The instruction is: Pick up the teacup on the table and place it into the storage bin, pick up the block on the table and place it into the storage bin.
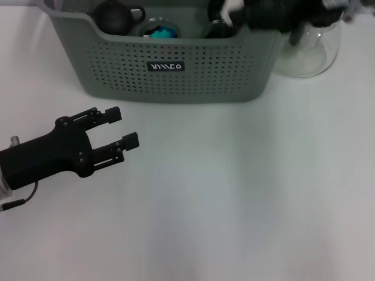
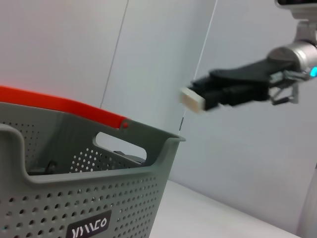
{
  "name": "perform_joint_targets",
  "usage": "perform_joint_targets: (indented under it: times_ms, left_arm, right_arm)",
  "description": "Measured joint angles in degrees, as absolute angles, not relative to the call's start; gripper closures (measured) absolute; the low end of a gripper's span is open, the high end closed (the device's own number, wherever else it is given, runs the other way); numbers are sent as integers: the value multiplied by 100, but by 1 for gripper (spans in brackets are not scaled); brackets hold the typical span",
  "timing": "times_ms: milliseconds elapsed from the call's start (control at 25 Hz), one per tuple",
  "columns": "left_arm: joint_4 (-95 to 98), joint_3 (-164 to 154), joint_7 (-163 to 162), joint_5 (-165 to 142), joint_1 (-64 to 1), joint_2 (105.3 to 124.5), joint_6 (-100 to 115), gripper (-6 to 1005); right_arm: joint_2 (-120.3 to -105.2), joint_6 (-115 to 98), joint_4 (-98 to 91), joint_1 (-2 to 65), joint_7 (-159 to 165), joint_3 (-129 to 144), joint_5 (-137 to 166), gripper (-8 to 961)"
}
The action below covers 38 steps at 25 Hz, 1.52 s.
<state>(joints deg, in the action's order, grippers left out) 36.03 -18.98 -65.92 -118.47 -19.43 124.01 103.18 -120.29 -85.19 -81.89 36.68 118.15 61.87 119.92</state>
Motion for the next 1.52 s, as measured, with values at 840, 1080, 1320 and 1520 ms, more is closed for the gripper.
perform_joint_targets:
  times_ms: [840,1080,1320,1520]
  left_arm:
    - [3536,-1929,-6592,-11872,-1994,12405,10309,268]
    - [3533,-1906,-6592,-11873,-1950,12402,10313,268]
    - [3533,-1899,-6588,-11867,-1941,12409,10309,268]
    - [3594,-1826,-6498,-11872,-1921,12385,10316,268]
  right_arm:
    - [-12030,-3714,-2948,7190,13709,7596,13141,671]
    - [-12047,-3847,-3740,6749,13514,7595,12528,879]
    - [-12029,-4821,-5574,4911,11307,7593,9854,917]
    - [-11959,-6553,-6023,3237,8949,7416,7817,749]
